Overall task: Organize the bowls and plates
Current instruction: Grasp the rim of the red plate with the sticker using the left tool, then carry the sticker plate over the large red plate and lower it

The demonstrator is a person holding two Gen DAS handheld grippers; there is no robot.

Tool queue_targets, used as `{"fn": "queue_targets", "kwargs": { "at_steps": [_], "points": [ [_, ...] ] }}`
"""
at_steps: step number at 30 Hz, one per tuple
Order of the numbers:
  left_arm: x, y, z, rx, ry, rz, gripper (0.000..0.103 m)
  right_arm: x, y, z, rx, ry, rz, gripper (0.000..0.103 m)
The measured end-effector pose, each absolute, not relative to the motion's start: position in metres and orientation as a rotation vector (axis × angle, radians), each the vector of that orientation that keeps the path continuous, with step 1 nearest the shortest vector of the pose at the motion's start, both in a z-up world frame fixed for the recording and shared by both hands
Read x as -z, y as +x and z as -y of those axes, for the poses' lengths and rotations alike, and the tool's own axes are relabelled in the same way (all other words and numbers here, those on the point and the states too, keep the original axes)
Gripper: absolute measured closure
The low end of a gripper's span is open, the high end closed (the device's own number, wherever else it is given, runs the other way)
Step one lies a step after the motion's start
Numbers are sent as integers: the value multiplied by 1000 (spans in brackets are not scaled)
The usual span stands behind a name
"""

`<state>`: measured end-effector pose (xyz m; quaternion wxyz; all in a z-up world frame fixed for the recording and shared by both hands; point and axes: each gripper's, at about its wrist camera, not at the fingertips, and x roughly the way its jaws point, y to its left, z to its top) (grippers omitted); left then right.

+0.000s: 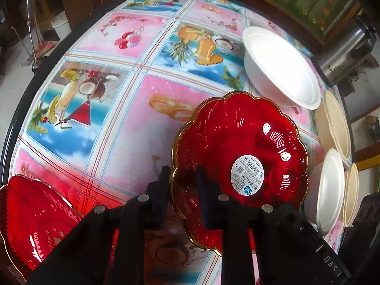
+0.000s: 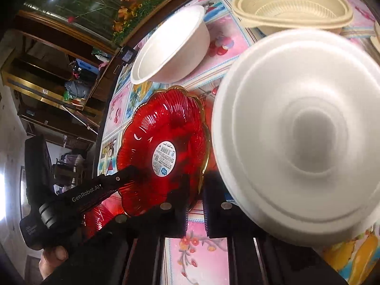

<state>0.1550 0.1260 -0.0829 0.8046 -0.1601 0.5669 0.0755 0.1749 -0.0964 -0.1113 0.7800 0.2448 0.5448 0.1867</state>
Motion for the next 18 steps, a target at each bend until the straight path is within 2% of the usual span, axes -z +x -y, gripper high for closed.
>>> {"fn": "queue_targets", "kwargs": {
  "at_steps": [18],
  "points": [
    [9, 68, -162, -177, -382, -981, 85, 37, 111, 61, -521, 420, -1009, 93]
  ]
}}
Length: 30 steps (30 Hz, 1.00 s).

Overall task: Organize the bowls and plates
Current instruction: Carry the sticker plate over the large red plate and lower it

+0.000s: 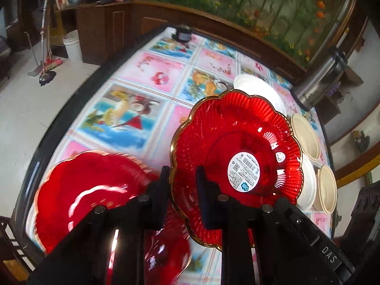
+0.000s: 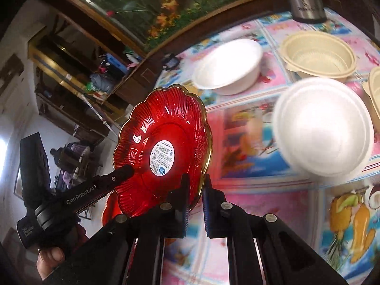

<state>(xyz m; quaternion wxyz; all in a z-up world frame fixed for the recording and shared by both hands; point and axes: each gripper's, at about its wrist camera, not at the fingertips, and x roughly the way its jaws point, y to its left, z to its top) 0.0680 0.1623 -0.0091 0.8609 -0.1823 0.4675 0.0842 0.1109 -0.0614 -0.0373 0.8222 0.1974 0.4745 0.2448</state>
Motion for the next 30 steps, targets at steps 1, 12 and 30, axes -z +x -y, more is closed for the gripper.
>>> {"fn": "queue_targets", "kwargs": {
  "at_steps": [1, 12, 30],
  "points": [
    [6, 59, -168, -185, -386, -967, 85, 34, 105, 56, -535, 408, -1001, 93],
    [15, -14, -221, -301, -461, -917, 84, 23, 57, -9, -679, 294, -997, 94],
    [58, -42, -245, -404, -461, -969, 84, 59, 36, -64, -713, 155, -1098, 93]
  ]
}}
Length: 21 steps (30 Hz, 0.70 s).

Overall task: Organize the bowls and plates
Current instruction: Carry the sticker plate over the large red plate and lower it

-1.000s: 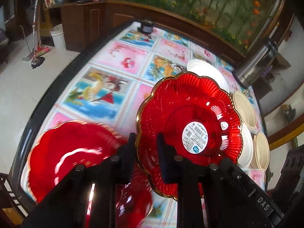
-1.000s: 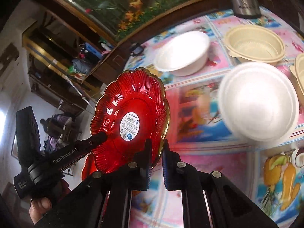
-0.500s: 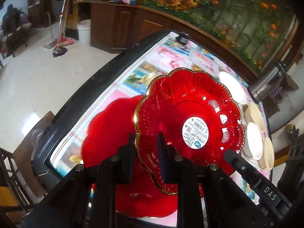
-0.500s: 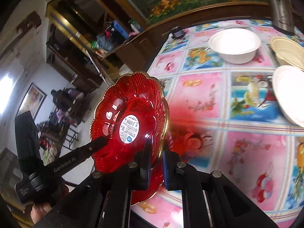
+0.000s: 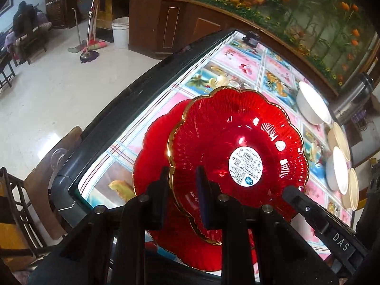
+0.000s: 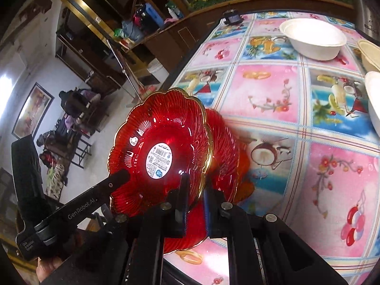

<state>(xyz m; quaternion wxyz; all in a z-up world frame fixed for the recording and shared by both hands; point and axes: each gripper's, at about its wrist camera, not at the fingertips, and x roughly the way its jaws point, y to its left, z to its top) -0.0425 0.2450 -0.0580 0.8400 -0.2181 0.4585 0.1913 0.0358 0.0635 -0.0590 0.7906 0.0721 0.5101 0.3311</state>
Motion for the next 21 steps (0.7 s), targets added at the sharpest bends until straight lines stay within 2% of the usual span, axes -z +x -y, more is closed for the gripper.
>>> {"fn": "queue_targets", "kwargs": {
  "at_steps": [21],
  "points": [
    [68, -46, -245, -459, -419, -1009, 84, 76, 37, -75, -725, 120, -1174, 85]
  ]
}}
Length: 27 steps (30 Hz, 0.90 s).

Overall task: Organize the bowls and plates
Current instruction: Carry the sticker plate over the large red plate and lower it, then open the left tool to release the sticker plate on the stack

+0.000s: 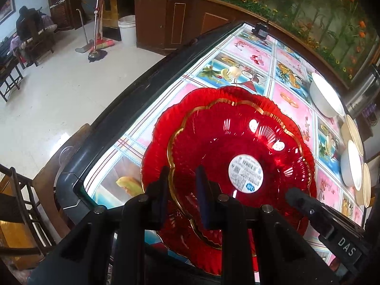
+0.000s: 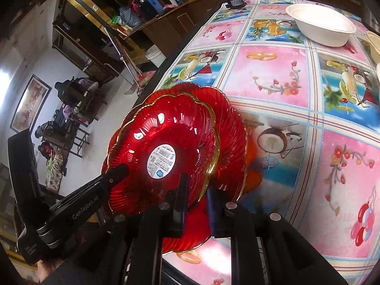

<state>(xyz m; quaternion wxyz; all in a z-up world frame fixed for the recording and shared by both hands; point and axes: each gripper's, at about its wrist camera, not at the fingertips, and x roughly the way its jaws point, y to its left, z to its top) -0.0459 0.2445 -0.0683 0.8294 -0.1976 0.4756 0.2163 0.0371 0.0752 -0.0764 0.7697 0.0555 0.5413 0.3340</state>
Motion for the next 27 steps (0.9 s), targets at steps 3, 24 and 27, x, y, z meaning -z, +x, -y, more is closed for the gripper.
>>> {"fn": "queue_targets", "kwargs": {
  "at_steps": [3, 24, 27],
  "points": [
    [64, -48, -245, -463, -428, -998, 82, 75, 37, -75, -734, 135, -1177, 76],
    [30, -71, -255, -492, -513, -869, 50, 46, 26, -54, -760, 193, -1123, 30],
    [25, -73, -255, -485, -536, -836, 43, 43, 26, -48, -764, 218, -1114, 30]
  ]
}}
